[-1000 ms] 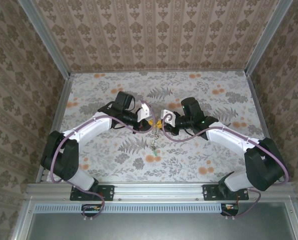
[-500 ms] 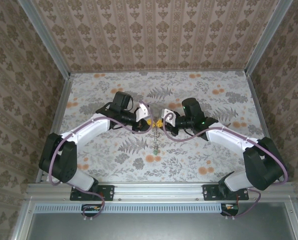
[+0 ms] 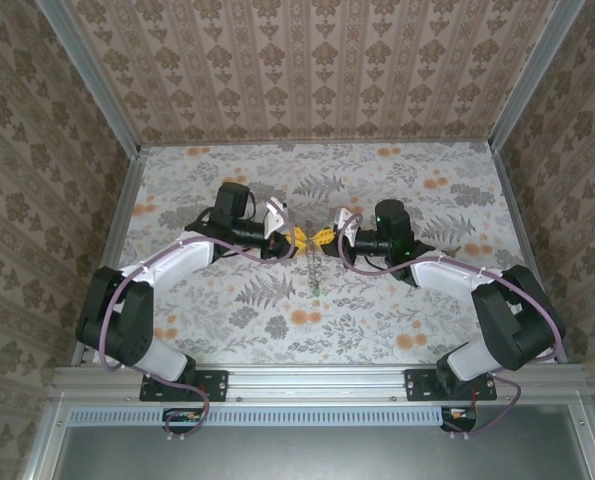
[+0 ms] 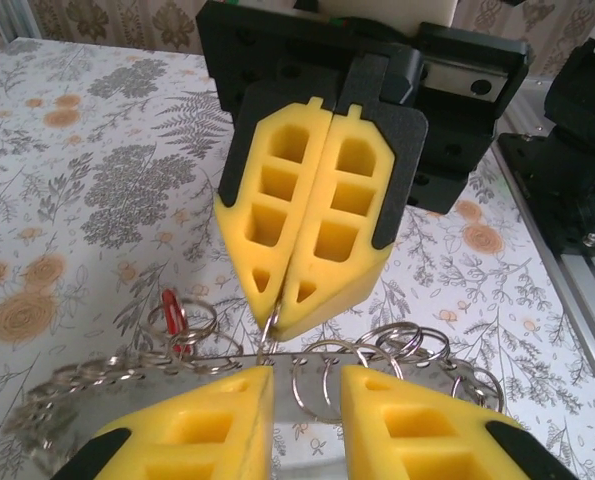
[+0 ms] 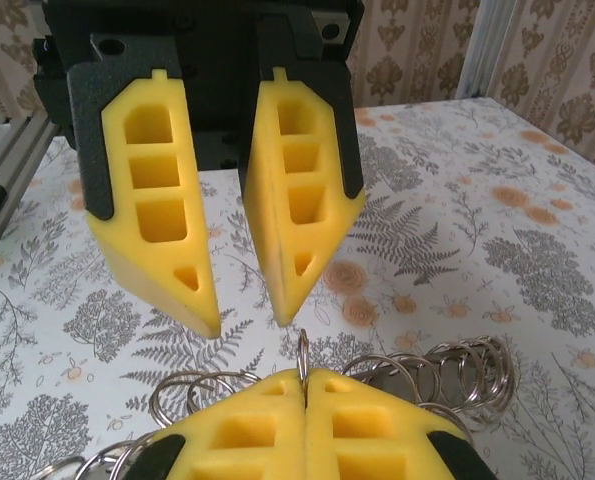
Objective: Put the keys on the keyring
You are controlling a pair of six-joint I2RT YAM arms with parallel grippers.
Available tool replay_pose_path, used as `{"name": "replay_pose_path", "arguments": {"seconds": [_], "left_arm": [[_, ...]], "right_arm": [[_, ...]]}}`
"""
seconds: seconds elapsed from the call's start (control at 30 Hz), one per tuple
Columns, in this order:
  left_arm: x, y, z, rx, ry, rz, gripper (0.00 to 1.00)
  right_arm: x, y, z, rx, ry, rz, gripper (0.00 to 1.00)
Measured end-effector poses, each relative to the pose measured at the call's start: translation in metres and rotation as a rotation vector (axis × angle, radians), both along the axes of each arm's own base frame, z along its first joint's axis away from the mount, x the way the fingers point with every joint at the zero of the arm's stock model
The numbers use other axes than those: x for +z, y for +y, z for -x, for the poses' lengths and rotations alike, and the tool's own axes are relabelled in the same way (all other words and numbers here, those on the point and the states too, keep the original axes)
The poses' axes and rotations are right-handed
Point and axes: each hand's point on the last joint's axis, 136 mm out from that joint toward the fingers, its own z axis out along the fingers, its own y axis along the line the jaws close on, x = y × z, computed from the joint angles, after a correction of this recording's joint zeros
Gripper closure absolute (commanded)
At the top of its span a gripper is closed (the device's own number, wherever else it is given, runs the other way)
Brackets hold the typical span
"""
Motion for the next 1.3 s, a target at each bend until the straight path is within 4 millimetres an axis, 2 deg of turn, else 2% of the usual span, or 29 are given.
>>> {"name": "replay_pose_path", "arguments": {"seconds": [0.37,0.67,0.87,1.07,1.3], "left_arm": [[0.004,-0.002,-0.001,-0.007,-0.003,0.023,0.7],[0.001,0.001,-0.003,0.03,-0.019,0.031,0.69],[0.009,0.006,-0.008,0.068,-0.057,0.039,0.68],[0.011,0.006,-0.009,0.075,-0.064,0.042,0.71],[-0.001,0.004,-0.011,0.071,-0.027,0.027,0.74]], "right_arm": [[0.011,0.002,-0.004,0.001,0.017,-0.069,1.0],[0.011,0.001,-0.004,0.0,0.019,-0.069,1.0],[0.009,0.001,-0.003,0.005,0.024,-0.065,1.0],[0.011,0.003,0.002,0.038,0.029,-0.073,1.0],[0.012,0.004,0.007,0.066,0.034,-0.08,1.0]]}}
